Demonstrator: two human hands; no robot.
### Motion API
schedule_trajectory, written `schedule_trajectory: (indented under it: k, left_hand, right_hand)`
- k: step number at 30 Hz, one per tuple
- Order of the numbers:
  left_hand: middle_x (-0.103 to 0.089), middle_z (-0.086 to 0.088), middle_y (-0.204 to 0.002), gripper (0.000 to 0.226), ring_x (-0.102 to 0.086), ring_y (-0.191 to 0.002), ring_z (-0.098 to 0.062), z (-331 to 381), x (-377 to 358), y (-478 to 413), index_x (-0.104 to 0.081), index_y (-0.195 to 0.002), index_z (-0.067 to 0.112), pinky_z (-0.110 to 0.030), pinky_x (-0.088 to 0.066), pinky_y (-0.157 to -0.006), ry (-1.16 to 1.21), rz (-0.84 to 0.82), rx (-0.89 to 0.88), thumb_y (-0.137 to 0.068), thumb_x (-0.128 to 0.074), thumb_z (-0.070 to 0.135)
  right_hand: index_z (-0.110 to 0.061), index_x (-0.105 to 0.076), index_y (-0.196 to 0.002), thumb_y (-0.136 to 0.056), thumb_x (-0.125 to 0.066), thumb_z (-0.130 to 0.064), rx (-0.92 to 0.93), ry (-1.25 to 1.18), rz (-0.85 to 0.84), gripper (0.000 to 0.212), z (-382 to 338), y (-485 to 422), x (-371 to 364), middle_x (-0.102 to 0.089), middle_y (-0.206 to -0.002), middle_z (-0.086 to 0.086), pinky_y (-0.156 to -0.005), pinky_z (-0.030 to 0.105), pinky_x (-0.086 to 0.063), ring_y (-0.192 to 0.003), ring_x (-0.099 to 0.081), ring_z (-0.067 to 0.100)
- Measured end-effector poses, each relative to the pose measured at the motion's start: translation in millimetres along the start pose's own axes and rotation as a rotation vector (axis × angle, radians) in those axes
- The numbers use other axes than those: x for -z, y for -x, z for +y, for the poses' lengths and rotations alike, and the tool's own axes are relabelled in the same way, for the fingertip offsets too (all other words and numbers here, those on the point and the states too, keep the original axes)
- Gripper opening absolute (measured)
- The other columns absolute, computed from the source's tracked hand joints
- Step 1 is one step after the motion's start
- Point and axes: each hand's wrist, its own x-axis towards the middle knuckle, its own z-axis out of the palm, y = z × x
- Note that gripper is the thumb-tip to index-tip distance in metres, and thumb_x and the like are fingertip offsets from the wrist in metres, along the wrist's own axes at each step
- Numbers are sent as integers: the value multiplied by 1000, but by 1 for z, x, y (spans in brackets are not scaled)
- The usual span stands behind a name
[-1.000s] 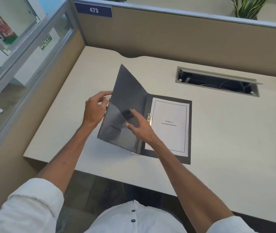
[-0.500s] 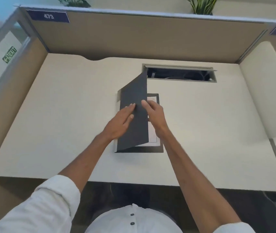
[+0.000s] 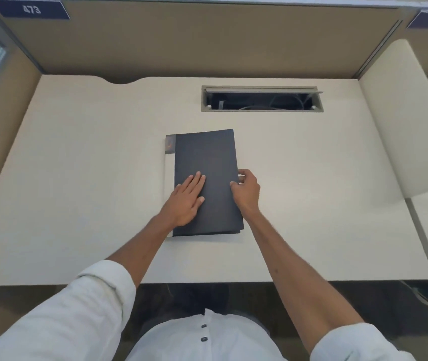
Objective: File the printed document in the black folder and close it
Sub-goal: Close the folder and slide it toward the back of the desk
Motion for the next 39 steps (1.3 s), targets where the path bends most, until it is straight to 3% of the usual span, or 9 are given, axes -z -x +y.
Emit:
schedule_trajectory:
  k: [4, 11, 16, 20, 27, 30, 33, 36, 39]
  left_hand:
    - [3, 2, -185, 67, -1, -172, -21, -3, -6, -6, -2, -176, 22, -49, -10, -138, -16, -17, 6, -118, -32, 38]
    - [-2, -4, -185, 71, -4, -172, -25, -10, -12, -3, -11, -176, 14, -48, -12, -139, -22, 33, 25, -116, -44, 33]
    - [-21, -11, -181, 74, -26, -166, -32, -24, -2, 11, -26, -171, 10, -52, -30, -132, 3, 242, 316, -107, -59, 29]
    - [-33, -13, -172, 74, -41, -151, -40, -20, 11, 14, -27, -168, 9, -55, -49, -111, 98, 301, 524, -105, -62, 27]
    - [-53, -18, -154, 83, -55, -139, -42, -26, 18, -6, -41, -163, 14, -53, -49, -116, 608, 344, 760, -91, -78, 33]
    - [-64, -15, -142, 82, -70, -120, -39, -34, 19, -9, -61, -147, 13, -49, -59, -104, 860, 405, 811, -70, -79, 38]
    - [-68, -10, -130, 64, -72, -105, -34, -32, 19, -5, -61, -143, 19, -40, -59, -89, 1001, 428, 755, -85, -86, 22]
    - [-67, -10, -122, 66, -69, -100, -30, -31, 17, 1, -44, -148, 31, -39, -57, -81, 1121, 350, 671, -96, -82, 15]
    - [-73, -8, -116, 64, -70, -86, -25, -35, 19, 6, -49, -146, 35, -37, -59, -73, 1294, 342, 673, -96, -81, 9]
  right_hand:
    - [-15, -58, -140, -90, -59, -1, 139, 203, 48, 52, 15, 1, -14, -55, -132, 4, -92, 36, -54, -105, -62, 23]
    - [-13, -51, -155, -95, -64, -9, 314, 535, -176, 61, 48, 5, -35, -35, -168, 5, -117, 44, -47, -152, -38, 27]
    - [-15, -49, -156, -96, -64, -16, 332, 559, -178, 62, 53, 3, -30, -34, -169, 4, -119, 44, -46, -154, -37, 26]
    - [-14, -49, -157, -97, -65, -20, 354, 590, -167, 62, 53, 2, -26, -36, -168, 6, -121, 45, -44, -154, -37, 27]
    - [-16, -42, -163, -102, -62, -22, 373, 548, -241, 65, 60, 6, -20, -27, -174, 1, -120, 41, -42, -161, -22, 22]
    - [-15, -38, -165, -101, -65, -25, 383, 551, -275, 70, 59, 4, -17, -24, -176, 3, -124, 39, -37, -162, -19, 23]
    - [-17, -37, -165, -101, -66, -27, 382, 570, -282, 71, 58, 4, -14, -24, -175, 1, -121, 42, -41, -162, -19, 22]
    - [-22, -40, -163, -99, -67, -30, 361, 564, -280, 70, 54, 3, -11, -26, -173, -5, -111, 46, -50, -160, -22, 18]
    - [-25, -48, -155, -96, -67, -27, 340, 442, -243, 62, 49, 0, -8, -35, -164, -11, -108, 48, -54, -151, -35, 13]
